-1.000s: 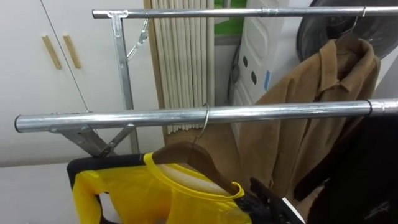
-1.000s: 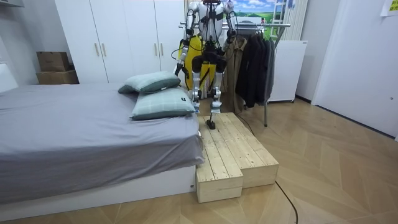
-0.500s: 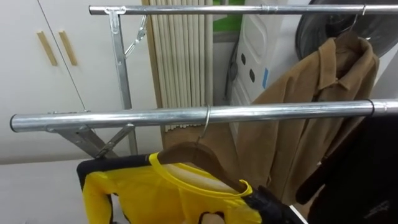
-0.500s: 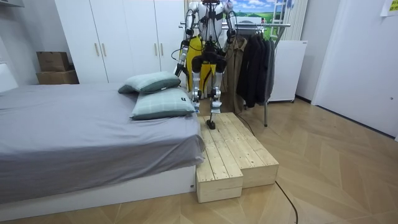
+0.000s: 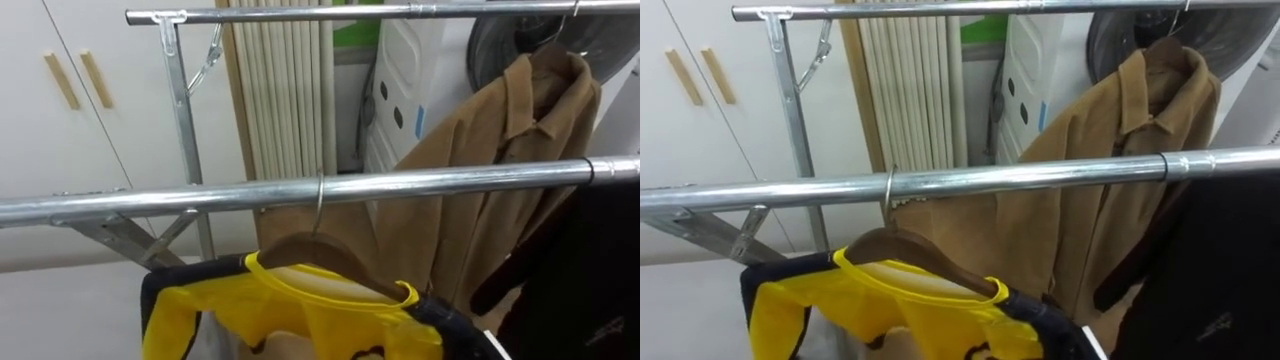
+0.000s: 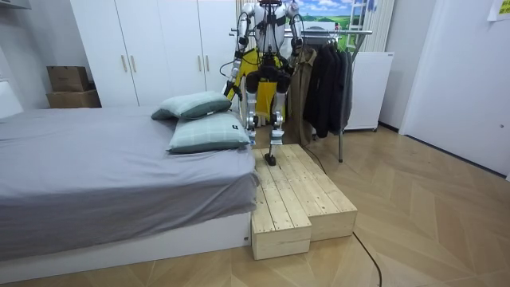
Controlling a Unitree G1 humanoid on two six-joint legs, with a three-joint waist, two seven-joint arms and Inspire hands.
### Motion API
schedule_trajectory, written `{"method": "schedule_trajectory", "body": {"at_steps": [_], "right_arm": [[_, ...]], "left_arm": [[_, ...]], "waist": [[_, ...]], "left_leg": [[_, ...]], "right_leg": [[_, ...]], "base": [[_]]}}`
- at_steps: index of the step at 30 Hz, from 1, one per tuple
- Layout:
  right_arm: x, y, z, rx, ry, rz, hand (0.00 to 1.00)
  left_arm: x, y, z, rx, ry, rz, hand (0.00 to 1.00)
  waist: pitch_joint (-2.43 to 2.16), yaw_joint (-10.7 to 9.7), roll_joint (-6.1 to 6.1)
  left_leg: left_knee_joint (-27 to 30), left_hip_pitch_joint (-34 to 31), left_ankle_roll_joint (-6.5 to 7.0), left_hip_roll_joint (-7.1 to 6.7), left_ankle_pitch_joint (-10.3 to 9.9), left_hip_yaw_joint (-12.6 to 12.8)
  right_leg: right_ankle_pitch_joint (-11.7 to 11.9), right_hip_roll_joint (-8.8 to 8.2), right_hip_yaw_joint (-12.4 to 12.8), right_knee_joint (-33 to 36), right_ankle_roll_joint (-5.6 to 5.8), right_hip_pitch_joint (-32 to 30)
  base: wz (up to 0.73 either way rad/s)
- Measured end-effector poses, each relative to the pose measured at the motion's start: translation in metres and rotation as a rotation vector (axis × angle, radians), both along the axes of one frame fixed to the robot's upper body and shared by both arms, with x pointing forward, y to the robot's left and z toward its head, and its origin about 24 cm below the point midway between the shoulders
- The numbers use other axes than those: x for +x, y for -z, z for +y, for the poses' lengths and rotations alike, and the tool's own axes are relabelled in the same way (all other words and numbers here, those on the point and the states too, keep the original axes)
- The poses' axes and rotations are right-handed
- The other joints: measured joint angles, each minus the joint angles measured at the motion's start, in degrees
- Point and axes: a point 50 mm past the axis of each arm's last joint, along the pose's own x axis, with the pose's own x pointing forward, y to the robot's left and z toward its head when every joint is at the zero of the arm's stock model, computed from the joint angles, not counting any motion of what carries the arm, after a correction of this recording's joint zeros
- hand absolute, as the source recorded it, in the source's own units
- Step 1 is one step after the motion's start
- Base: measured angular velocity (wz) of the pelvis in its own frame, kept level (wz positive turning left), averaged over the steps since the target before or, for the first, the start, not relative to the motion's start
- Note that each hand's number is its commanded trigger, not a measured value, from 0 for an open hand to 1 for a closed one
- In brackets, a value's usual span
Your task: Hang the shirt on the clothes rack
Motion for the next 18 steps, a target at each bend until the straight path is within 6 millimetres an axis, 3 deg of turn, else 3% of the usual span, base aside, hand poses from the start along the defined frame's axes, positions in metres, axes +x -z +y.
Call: {"method": "schedule_trajectory", "body": {"at_steps": [10,18], "right_arm": [[-0.027,0.012,-0.031,-0.001,0.247,0.065,0.0],[-0.064,0.043,-0.053,-0.05,0.392,0.254,0.0]], "left_arm": [[-0.013,-0.001,0.001,0.019,-0.039,0.022,0.0],[-0.017,-0.002,0.003,0.025,-0.07,0.025,0.0]], "waist": [[0.2,-2.4,-0.5],[0.08,-3.6,-0.7]], "left_leg": [[0.0,0.7,0.0,-0.07,0.0,0.2],[0.0,0.7,0.0,-0.12,0.0,0.1]], "right_leg": [[-0.8,0.17,1.3,0.0,-0.1,0.9],[-0.8,0.0,1.1,0.3,-0.23,0.8]], "base": [[-0.01],[-0.03]]}}
